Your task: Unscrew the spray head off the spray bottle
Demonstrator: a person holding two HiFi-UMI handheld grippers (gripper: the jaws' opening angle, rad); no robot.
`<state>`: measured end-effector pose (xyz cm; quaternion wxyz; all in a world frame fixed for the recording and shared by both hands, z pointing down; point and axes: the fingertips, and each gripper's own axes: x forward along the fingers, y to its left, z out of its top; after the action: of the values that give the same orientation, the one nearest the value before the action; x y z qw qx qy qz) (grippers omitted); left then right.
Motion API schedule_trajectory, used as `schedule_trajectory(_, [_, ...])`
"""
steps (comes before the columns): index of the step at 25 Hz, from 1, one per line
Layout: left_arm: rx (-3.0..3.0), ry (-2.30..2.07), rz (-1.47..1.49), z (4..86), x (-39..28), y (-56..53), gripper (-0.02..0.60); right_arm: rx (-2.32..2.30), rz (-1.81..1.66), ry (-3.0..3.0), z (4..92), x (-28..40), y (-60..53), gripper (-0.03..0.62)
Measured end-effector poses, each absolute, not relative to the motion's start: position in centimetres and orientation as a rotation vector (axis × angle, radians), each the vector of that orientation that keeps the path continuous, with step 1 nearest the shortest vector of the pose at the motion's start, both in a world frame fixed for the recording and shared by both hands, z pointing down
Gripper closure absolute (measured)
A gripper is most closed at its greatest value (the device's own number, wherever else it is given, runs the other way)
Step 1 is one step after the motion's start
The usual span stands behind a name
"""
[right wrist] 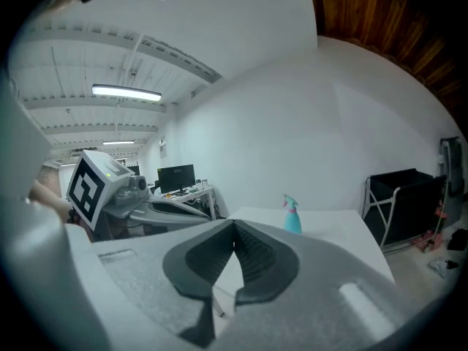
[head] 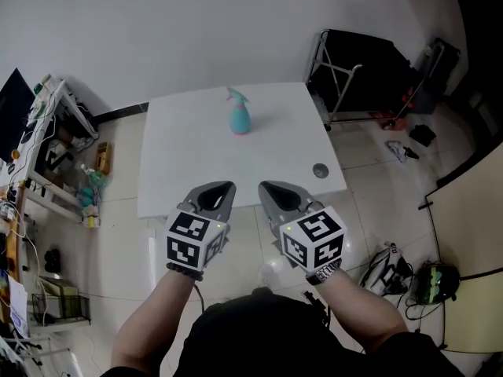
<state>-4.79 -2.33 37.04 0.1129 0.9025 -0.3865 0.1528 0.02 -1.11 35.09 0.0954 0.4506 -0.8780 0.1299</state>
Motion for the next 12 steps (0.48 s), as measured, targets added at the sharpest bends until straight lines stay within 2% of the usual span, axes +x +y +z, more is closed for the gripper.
schedule_trajectory(12, [2.575, -1.243, 0.496, 37.8, -1.7, -6.4, 0.565, 1.223, 0.404, -2.664, 35.4, 3.7, -5.7, 0.603])
